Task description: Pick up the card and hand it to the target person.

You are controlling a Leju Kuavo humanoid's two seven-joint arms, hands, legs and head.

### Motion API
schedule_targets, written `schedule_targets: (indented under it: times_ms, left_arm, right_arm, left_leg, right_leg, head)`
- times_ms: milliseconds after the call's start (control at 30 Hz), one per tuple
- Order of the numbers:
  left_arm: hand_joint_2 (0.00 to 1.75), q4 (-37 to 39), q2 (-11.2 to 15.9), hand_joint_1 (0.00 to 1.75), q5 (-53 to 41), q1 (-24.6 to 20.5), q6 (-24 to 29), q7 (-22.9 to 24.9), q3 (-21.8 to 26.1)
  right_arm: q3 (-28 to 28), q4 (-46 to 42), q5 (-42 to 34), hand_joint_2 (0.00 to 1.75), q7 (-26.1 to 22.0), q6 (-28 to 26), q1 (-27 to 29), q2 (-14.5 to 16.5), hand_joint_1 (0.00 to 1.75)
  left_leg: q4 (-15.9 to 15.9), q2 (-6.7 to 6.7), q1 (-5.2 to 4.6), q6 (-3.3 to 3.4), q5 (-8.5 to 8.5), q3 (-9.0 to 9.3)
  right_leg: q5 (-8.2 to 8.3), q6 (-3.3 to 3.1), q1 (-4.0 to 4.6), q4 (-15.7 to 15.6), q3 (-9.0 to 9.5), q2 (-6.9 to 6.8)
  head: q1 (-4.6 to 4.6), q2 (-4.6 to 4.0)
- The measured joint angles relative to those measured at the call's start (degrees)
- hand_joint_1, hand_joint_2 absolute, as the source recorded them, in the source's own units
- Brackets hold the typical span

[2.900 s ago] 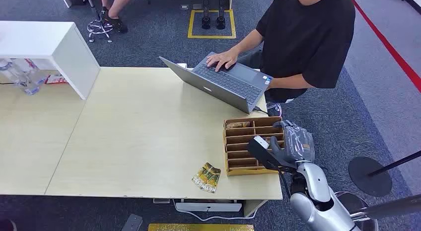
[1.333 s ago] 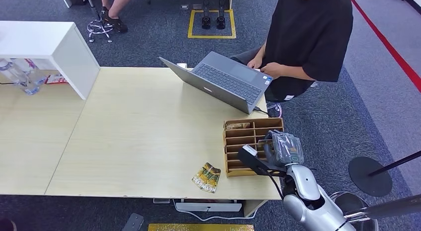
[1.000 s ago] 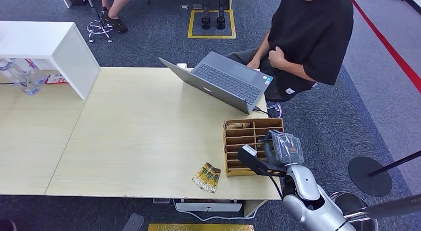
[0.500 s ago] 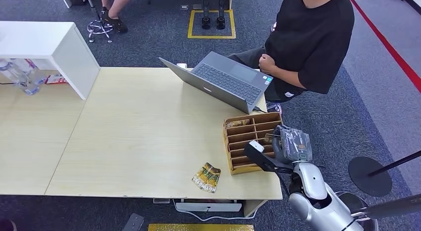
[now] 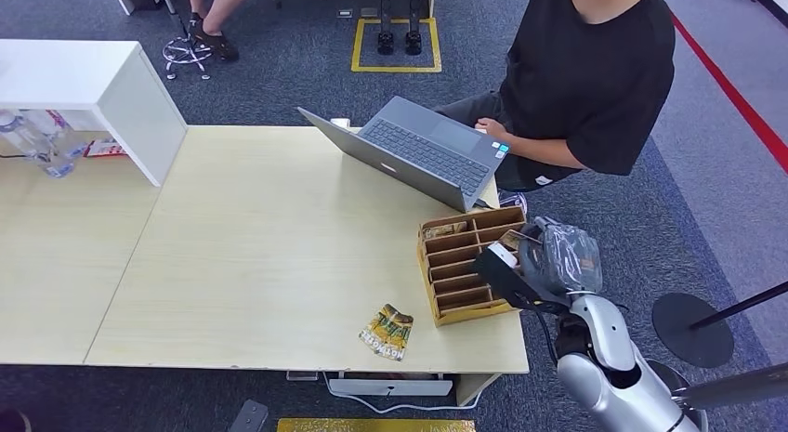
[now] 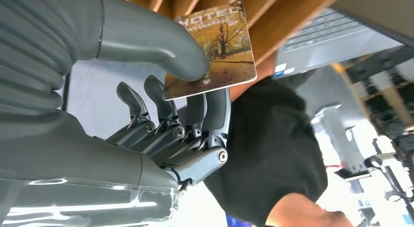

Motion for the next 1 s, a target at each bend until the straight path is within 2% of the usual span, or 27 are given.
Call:
schedule_targets:
  times_ms: [133,333,733,1000]
  left_arm:
    - [0.0,0.0,0.08,0.0,0.28,0.24,0.09,-0.4,0.0]
    - [0.0,0.0,0.13,0.0,0.14,0.34,0.05,-0.32,0.0]
    - [0.0,0.0,0.13,0.0,-0.74,0.21,-0.09,0.52,0.0]
    - [0.0,0.0,0.04,0.0,-1.98,-0.34,-0.73,1.4,0.0]
  right_arm:
    - [-1.31,-2.63,-4.33,1.75,-1.11,-1.08,0.03,-0.03,1.51]
    - [-3.28,-5.56,-5.26,1.75,-1.27,-1.57,-0.66,-0.63,1.5]
    - [-6.58,-6.7,-3.38,1.75,-0.93,-1.28,-3.92,-2.38,1.48]
    - [-7.68,-6.23,1.44,1.75,0.54,0.37,-6.26,-3.55,1.47]
  left_leg:
    - [0.0,0.0,0.0,0.0,0.0,0.0]
    - [0.0,0.0,0.0,0.0,0.0,0.0]
    - [0.01,-0.01,0.0,0.0,0.0,0.0]
    - [0.0,-0.01,0.0,0.0,0.0,-0.01]
  right_leg:
    - [0.0,0.0,0.0,0.0,0.0,0.0]
    - [0.0,0.0,0.0,0.0,0.0,0.0]
    - [0.0,0.0,0.0,0.0,0.0,0.0]
    - [0.0,0.0,0.0,0.0,0.0,0.0]
  head:
    - [0.01,0.0]
    - [0.0,0.0]
    - [-0.01,0.0]
    - [0.0,0.0]
